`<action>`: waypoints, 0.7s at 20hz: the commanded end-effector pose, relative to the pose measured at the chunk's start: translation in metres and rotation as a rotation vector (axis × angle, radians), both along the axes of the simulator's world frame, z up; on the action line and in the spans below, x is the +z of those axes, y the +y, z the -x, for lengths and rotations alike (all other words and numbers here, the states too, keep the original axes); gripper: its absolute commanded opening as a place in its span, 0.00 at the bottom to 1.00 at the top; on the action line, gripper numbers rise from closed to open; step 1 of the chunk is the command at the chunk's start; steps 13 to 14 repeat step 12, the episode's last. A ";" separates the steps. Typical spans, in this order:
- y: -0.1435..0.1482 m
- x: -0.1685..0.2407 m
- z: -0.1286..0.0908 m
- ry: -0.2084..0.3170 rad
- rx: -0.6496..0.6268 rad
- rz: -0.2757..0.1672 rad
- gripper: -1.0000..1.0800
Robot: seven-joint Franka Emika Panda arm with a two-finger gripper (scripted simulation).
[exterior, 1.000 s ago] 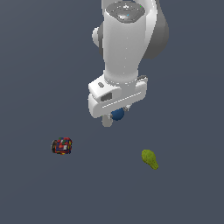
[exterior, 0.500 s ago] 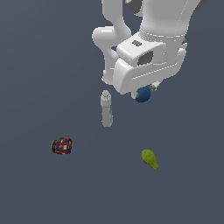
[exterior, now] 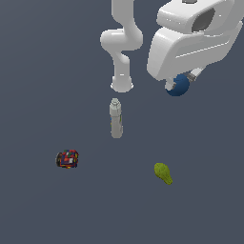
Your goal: Pick up a designated object from a clutter of objects.
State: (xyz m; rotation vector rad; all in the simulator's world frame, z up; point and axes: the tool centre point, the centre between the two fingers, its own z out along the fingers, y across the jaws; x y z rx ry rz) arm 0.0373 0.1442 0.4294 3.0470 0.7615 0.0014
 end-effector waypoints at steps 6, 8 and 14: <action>0.013 0.017 -0.001 0.001 -0.001 -0.001 0.00; 0.014 0.018 -0.002 0.001 -0.001 -0.001 0.00; 0.013 0.016 -0.002 0.001 -0.001 -0.001 0.00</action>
